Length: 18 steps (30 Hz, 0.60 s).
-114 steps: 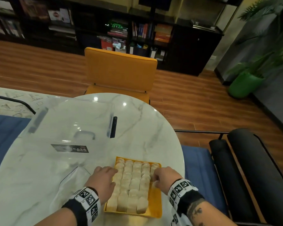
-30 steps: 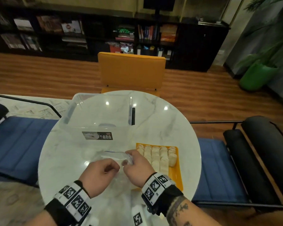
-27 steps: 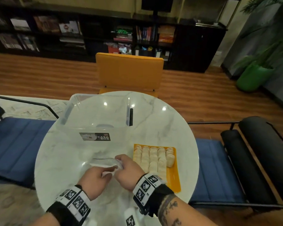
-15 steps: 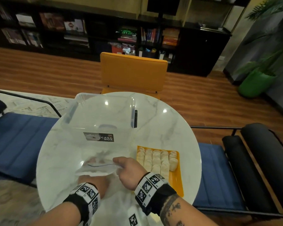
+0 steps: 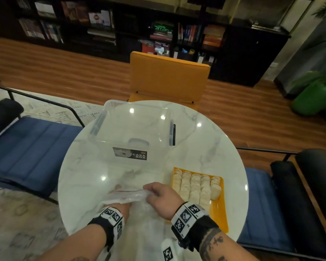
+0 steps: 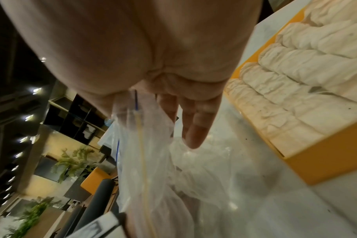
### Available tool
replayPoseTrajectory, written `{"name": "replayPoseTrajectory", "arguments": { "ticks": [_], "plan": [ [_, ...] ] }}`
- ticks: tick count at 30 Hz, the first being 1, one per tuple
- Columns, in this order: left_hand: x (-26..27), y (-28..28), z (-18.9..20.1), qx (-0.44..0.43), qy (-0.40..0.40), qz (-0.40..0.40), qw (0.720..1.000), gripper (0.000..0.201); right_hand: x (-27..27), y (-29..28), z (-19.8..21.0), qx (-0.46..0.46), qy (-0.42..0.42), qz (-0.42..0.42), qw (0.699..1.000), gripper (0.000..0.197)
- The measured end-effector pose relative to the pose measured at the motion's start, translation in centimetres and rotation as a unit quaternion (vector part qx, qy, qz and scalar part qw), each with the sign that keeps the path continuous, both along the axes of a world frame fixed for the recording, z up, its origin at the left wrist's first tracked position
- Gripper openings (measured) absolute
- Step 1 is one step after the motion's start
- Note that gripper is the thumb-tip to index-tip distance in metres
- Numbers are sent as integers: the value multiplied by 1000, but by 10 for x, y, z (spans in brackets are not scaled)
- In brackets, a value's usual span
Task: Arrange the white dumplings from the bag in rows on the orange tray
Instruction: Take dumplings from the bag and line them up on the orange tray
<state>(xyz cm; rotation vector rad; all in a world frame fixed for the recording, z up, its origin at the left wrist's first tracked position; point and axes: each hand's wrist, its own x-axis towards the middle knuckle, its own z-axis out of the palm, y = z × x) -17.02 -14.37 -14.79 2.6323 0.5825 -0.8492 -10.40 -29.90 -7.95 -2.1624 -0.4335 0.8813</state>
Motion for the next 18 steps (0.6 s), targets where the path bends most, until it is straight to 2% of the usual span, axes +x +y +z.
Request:
{"name": "replayPoseTrajectory", "arguments": {
  "ticks": [2, 5, 6, 9, 10, 13, 15, 18],
  "plan": [
    [4, 6, -4, 0, -19, -5, 1000, 37, 6, 4, -4, 10, -13, -27, 1000, 31],
    [12, 15, 1, -70, -122, 24, 990, 25, 15, 9, -7, -7, -47, -43, 998, 28],
    [14, 17, 8, -108, -131, 41, 985, 20, 17, 10, -7, -15, -61, -44, 997, 27],
    [16, 26, 26, -211, -183, 70, 958, 26, 24, 11, -7, -30, -98, -49, 994, 26],
    [15, 29, 36, -269, -194, 103, 938, 25, 26, 11, -8, -31, -103, -57, 993, 26],
    [10, 39, 59, -430, -218, 221, 848, 20, 29, 10, -10, -30, -101, -79, 991, 23],
    [6, 48, 69, -482, -222, 280, 800, 18, 29, 9, -12, -22, -93, -88, 992, 22],
    [3, 60, 79, -557, -222, 388, 700, 16, 24, 8, -14, -1, -75, -101, 992, 21]
  ]
}}
